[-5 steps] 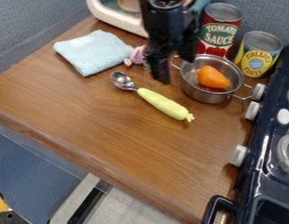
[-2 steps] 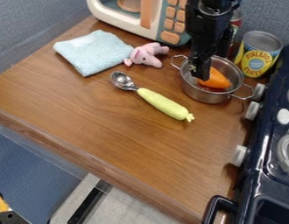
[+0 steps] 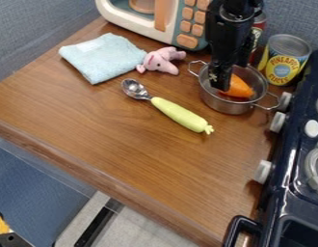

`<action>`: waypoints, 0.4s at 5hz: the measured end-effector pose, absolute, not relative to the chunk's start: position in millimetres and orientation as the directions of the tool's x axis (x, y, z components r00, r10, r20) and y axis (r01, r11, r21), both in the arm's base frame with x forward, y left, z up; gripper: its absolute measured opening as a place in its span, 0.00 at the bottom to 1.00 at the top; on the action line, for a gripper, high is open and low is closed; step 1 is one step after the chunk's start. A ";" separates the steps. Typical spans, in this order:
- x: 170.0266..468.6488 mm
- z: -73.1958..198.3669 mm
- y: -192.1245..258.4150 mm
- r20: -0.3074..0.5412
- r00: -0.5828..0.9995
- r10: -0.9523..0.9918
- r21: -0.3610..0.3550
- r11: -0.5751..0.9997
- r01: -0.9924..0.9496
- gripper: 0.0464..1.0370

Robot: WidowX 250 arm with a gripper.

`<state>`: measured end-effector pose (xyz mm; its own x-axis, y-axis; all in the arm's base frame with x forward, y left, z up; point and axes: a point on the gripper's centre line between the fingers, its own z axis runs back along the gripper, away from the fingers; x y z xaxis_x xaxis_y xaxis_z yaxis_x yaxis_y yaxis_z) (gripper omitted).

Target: Moved the carrot from the silver pot to the lower right side of the table

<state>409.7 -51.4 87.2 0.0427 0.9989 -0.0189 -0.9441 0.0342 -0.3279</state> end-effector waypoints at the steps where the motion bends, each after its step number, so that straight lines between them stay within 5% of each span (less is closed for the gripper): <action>1: 409.1 78.9 -50.1 -0.010 0.038 0.999 -0.311 0.033 -0.950 0.96; 2: 408.5 68.0 -48.2 0.009 0.033 0.999 -0.293 0.034 -0.956 0.93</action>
<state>408.5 -48.2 68.0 0.0329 0.9994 0.0092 -0.9555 0.0341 -0.2930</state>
